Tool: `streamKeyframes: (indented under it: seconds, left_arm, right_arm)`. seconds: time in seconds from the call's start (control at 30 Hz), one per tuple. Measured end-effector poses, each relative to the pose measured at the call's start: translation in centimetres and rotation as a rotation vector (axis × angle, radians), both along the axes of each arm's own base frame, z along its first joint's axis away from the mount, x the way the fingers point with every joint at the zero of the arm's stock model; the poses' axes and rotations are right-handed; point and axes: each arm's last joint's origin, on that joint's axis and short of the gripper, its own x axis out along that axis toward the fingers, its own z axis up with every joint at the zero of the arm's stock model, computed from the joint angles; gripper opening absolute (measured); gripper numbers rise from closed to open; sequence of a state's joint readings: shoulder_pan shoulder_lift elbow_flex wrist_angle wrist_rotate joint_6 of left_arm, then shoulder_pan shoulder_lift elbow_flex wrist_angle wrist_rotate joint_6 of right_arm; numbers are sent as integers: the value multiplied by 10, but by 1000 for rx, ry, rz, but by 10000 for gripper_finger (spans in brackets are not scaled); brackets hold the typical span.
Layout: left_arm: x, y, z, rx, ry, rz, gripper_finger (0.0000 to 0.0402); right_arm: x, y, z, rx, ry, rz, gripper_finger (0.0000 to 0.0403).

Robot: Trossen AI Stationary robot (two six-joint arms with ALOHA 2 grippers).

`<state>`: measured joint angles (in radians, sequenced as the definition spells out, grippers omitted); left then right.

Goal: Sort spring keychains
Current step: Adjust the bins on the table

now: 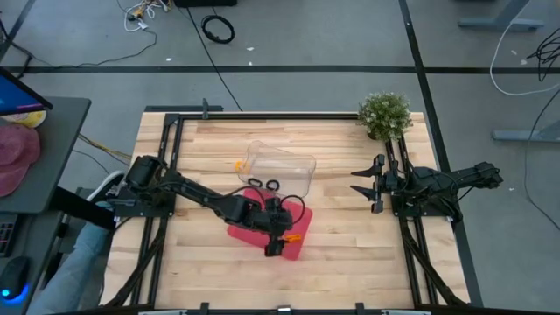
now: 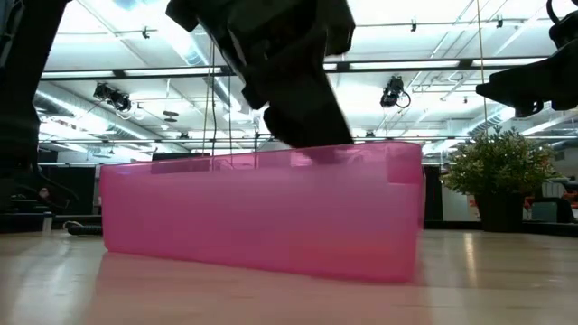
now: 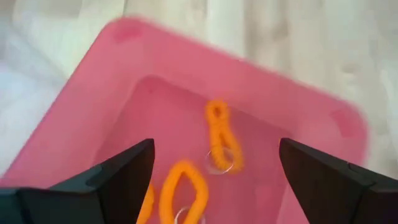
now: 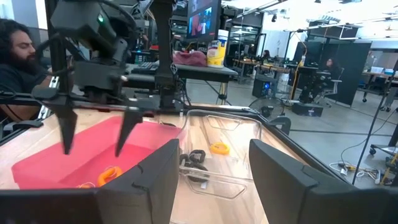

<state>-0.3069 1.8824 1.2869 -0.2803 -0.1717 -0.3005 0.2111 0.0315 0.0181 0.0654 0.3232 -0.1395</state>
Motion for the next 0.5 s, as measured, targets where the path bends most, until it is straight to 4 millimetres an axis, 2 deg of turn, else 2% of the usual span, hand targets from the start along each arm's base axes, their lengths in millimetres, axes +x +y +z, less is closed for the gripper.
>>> streamKeyframes:
  seconds: [0.1,0.27,0.37,0.5]
  left_arm:
    - [2,4,1,42,-20,-3,348]
    - [14,35,0,83,-66,96,348]
    - [25,55,3,79,-150,166,348]
    - [31,65,7,91,-209,185,348]
  right_arm:
    - [0,0,0,0,0,0,198]
    - [0,0,0,0,0,0,198]
    - [0,0,0,0,0,0,198]
    - [0,0,0,0,0,0,198]
